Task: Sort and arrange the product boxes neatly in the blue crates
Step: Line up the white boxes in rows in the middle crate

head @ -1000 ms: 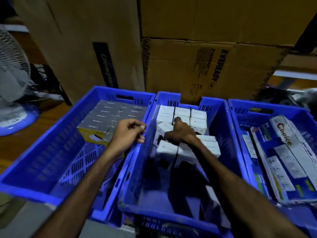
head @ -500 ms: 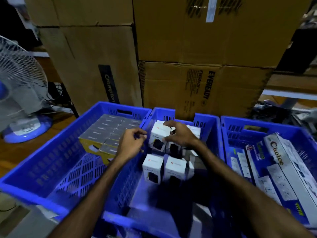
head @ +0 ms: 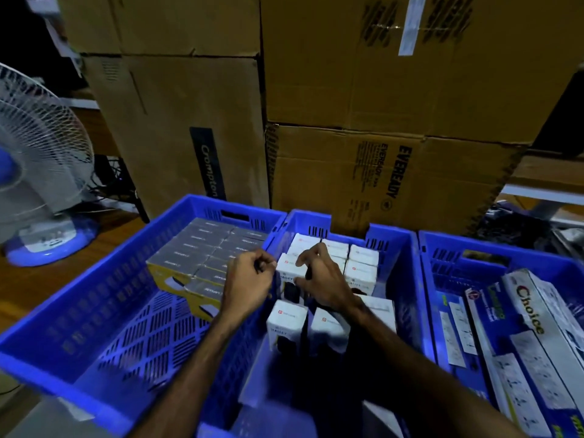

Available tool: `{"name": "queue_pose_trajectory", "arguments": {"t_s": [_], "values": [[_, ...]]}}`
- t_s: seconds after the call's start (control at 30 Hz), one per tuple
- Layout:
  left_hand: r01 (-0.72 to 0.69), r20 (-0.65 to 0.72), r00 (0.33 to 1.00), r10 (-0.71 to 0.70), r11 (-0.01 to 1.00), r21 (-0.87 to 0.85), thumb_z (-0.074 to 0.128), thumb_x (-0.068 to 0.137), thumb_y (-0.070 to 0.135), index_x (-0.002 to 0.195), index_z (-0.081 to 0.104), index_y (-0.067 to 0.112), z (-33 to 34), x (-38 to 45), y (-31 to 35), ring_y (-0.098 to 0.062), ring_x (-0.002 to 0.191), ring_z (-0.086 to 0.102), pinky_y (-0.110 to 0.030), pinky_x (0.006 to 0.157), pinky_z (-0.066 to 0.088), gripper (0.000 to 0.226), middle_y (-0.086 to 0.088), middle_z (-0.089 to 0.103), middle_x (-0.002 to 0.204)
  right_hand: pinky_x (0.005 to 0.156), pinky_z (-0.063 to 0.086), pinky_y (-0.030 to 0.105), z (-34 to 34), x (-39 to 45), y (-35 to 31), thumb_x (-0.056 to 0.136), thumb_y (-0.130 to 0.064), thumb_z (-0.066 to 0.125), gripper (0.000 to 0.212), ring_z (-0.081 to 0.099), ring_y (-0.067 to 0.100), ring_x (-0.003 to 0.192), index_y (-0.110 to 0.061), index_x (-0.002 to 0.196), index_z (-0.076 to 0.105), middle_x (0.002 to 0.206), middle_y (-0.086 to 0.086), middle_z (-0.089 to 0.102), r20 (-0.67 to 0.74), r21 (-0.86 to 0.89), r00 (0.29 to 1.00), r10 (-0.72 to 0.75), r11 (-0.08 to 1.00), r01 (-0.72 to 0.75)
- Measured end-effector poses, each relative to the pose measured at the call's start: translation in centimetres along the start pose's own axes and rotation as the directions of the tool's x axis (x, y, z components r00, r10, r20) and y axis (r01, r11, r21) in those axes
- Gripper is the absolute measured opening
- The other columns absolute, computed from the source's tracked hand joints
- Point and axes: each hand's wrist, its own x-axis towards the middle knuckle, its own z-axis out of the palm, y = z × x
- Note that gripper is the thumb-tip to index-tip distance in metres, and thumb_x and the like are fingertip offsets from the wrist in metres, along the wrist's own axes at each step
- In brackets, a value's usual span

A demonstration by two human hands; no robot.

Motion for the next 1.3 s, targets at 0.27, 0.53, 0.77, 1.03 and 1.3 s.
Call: {"name": "queue_pose_trajectory", "arguments": {"t_s": [0.27, 0.53, 0.77, 1.03, 1.3], "values": [[-0.037, 0.052, 0.998, 0.039, 0.999, -0.037, 0.066, 0.09, 0.02, 0.078, 0.069, 0.032, 0.3, 0.1, -0.7, -0.019, 0.057, 0.068, -0.048, 0.06, 0.06, 0.017, 0.01, 0.065, 0.061, 0.07, 0.046, 0.038, 1.7, -0.6, -0.3, 0.08, -0.025, 0.06, 0.009, 0.062, 0.029, 0.087, -0.022, 0.079, 0.052, 0.086, 0.001, 0.064, 0.035, -0.195, 0.999, 0.027, 0.981, -0.02], [-0.048, 0.062, 0.997, 0.051, 0.997, -0.058, 0.069, 0.088, 0.026, 0.08, 0.069, 0.034, 0.3, 0.2, -1.0, -0.019, 0.058, 0.069, -0.049, 0.06, 0.061, 0.012, 0.01, 0.066, 0.062, 0.076, 0.055, 0.036, 0.1, -1.6, 0.8, 0.076, -0.025, 0.048, 0.03, 0.07, 0.027, 0.09, -0.024, 0.093, 0.072, 0.092, 0.0, 0.077, 0.211, -0.146, 0.978, -0.001, 0.989, 0.032], [-0.02, 0.066, 0.997, 0.027, 0.994, -0.104, 0.071, 0.091, 0.019, 0.078, 0.07, 0.028, 0.3, 0.3, -1.0, -0.017, 0.056, 0.069, -0.051, 0.061, 0.062, 0.016, 0.006, 0.069, 0.066, 0.096, 0.049, 0.033, 1.3, -1.2, 1.2, 0.089, -0.017, 0.049, 0.047, 0.065, 0.03, 0.116, -0.012, 0.132, 0.065, 0.129, 0.012, 0.069, 0.546, -0.202, 0.826, 0.138, 0.979, -0.03], [-0.034, 0.082, 0.996, 0.044, 0.993, -0.112, 0.07, 0.089, 0.022, 0.08, 0.071, 0.029, 0.3, 0.3, -1.0, -0.02, 0.058, 0.07, -0.05, 0.062, 0.062, 0.011, 0.005, 0.07, 0.065, 0.097, 0.046, 0.033, -1.6, -1.7, 0.0, 0.103, -0.018, 0.046, 0.03, 0.063, 0.029, 0.117, -0.01, 0.12, 0.069, 0.126, 0.012, 0.069, 0.505, -0.124, 0.851, 0.147, 0.988, -0.096], [-0.042, 0.093, 0.995, 0.047, 0.997, -0.059, 0.07, 0.09, 0.019, 0.079, 0.071, 0.025, 0.1, 0.1, -0.7, -0.018, 0.062, 0.07, -0.046, 0.065, 0.062, 0.013, 0.009, 0.068, 0.065, 0.103, 0.049, 0.029, -5.2, -4.6, 0.6, 0.091, -0.036, 0.071, 0.057, 0.061, 0.014, 0.121, -0.022, 0.144, 0.053, 0.138, -0.002, 0.062, 0.503, -0.107, 0.844, 0.186, 0.983, -0.152]]}}
